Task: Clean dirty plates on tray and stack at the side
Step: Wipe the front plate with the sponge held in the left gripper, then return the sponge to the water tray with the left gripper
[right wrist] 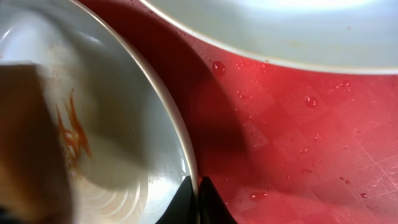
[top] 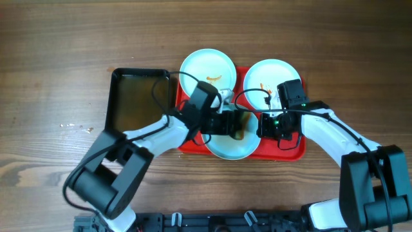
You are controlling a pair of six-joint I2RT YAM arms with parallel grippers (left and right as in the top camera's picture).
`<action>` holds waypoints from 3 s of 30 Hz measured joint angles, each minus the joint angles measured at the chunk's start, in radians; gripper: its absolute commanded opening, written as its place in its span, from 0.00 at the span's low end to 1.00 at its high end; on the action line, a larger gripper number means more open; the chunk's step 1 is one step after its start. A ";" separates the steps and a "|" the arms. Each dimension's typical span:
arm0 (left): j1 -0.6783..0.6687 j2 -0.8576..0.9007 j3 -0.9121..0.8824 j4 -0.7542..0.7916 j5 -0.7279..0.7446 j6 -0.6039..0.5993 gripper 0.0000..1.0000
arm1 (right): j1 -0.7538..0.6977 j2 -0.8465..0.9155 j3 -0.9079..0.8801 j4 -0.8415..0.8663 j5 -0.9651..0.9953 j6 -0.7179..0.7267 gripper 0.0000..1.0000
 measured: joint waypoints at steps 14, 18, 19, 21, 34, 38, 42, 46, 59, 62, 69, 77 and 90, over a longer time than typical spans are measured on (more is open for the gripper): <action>0.066 0.050 0.035 -0.155 -0.055 -0.075 0.04 | 0.008 0.000 0.000 0.009 -0.005 0.000 0.04; 0.139 0.009 0.032 -0.251 -0.082 -0.072 0.04 | 0.008 0.000 0.000 0.010 -0.008 0.000 0.06; 0.150 -0.006 0.028 -0.274 -0.084 -0.056 0.04 | 0.008 0.000 0.000 0.010 -0.008 0.000 0.11; 0.160 -0.065 0.013 -0.322 -0.095 -0.014 0.04 | 0.008 0.000 0.000 0.009 -0.008 0.000 0.17; 0.331 -0.418 0.006 -0.555 -0.549 0.138 0.04 | 0.008 0.000 0.000 0.043 0.000 0.000 0.21; 0.413 -0.349 0.006 -0.560 -0.599 0.141 0.04 | 0.008 0.000 0.000 0.043 0.000 0.000 0.21; 0.461 -0.245 0.006 -0.559 -0.615 0.159 0.04 | 0.008 0.000 0.000 0.043 0.000 0.000 0.21; 0.465 -0.153 0.005 -0.566 -0.615 0.243 0.32 | 0.008 0.000 0.000 0.043 0.000 0.000 0.20; 0.465 -0.133 0.005 -0.468 -0.630 0.406 0.64 | 0.008 0.000 0.000 0.043 0.000 0.000 0.21; 0.465 -0.133 0.005 -0.464 -0.630 0.406 0.64 | 0.008 0.000 0.000 0.039 0.000 0.000 0.21; 0.465 -0.132 -0.005 -0.461 -0.630 0.406 0.39 | 0.008 0.000 0.000 0.039 0.000 0.000 0.20; 0.465 -0.130 -0.040 -0.376 -0.638 0.414 0.49 | 0.008 0.000 0.000 0.035 0.000 0.000 0.21; 0.467 -0.134 -0.031 -0.490 -0.635 0.418 0.04 | 0.008 0.000 0.000 0.035 0.000 0.000 0.21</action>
